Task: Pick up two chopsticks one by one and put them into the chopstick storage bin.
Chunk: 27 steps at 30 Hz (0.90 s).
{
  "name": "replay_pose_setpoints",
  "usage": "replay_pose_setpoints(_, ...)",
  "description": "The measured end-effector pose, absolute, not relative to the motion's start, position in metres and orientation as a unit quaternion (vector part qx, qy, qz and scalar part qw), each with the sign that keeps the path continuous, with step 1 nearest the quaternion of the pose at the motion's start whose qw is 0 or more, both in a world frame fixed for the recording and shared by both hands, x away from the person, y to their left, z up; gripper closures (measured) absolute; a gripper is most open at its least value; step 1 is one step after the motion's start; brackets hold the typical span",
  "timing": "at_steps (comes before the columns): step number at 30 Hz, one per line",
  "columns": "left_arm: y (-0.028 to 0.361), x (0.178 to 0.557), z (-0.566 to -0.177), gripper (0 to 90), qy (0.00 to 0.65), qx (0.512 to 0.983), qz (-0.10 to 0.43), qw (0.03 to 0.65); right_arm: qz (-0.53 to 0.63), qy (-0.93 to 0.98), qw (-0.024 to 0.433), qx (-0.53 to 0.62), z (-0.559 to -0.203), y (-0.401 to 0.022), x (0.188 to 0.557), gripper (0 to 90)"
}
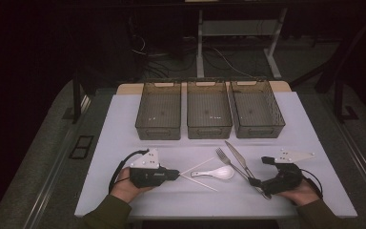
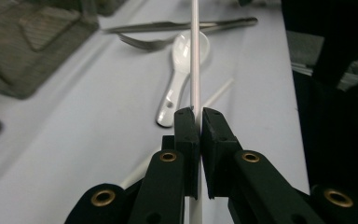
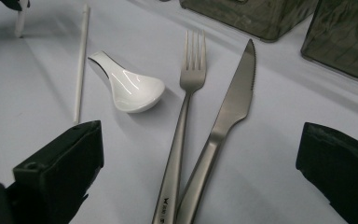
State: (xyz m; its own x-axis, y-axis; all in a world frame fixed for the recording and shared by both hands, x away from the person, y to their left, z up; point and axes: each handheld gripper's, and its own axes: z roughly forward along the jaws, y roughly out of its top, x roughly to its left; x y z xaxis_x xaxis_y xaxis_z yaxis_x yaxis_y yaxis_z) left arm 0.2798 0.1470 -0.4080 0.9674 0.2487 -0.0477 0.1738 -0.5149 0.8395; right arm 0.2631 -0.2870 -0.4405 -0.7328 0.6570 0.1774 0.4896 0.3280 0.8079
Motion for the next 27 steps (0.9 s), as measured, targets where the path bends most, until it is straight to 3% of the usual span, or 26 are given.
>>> replay_pose_setpoints(27,0.163,0.327,-0.352,85.0,0.203,0.811,0.119,0.536,0.467,0.802,0.089,0.362,-0.438,-0.290,0.264,0.8)
